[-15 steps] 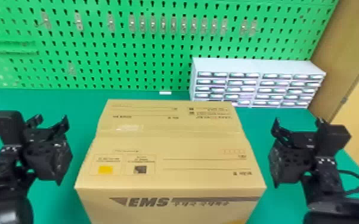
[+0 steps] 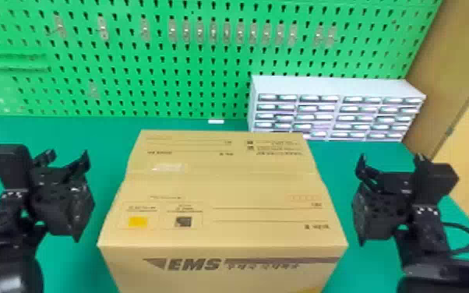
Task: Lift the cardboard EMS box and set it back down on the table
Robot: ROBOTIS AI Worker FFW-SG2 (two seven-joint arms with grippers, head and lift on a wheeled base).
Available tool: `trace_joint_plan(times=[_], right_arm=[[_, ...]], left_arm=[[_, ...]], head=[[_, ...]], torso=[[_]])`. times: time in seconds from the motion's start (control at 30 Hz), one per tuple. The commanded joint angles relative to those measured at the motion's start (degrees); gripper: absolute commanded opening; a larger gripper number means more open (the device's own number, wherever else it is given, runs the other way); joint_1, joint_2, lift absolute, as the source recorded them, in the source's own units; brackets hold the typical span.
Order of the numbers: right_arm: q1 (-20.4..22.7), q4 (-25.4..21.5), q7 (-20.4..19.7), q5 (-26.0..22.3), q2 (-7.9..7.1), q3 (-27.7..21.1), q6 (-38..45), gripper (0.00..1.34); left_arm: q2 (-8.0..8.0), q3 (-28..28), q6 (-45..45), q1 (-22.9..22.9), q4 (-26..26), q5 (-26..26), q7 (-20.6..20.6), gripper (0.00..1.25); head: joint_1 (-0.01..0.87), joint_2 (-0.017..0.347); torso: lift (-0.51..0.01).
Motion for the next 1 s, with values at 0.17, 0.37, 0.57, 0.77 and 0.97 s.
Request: trace_joint_plan(times=[0.17, 0.37, 0.57, 0.77, 0.97], right_arm=[[0.00, 0.00, -0.01, 0.56, 0.23, -0.31, 0.17, 1.26], [0.00, 0.00, -0.01, 0.65, 0.23, -0.31, 0.17, 1.26], [0.00, 0.00, -0.01, 0.65, 0.23, -0.23, 0.17, 1.26], [0.00, 0.00, -0.01, 0.73, 0.23, -0.31, 0.17, 1.26], [0.00, 0.00, -0.01, 0.82, 0.23, -0.31, 0.17, 1.26]], left_arm=[[-0.03, -0.04, 0.00, 0.00, 0.00, 0.00, -0.01, 0.73], [-0.03, -0.13, 0.00, 0.00, 0.00, 0.00, -0.01, 0.73], [0.06, -0.13, 0.00, 0.00, 0.00, 0.00, -0.01, 0.73], [-0.03, -0.13, 0.00, 0.00, 0.00, 0.00, -0.01, 0.73], [0.06, -0.22, 0.00, 0.00, 0.00, 0.00, -0.01, 0.73]], head=[[0.678, -0.014], [0.678, -0.014], [0.678, -0.014], [0.678, -0.014], [0.678, -0.014]], torso=[[-0.021], [-0.032], [-0.044], [-0.055], [-0.066]])
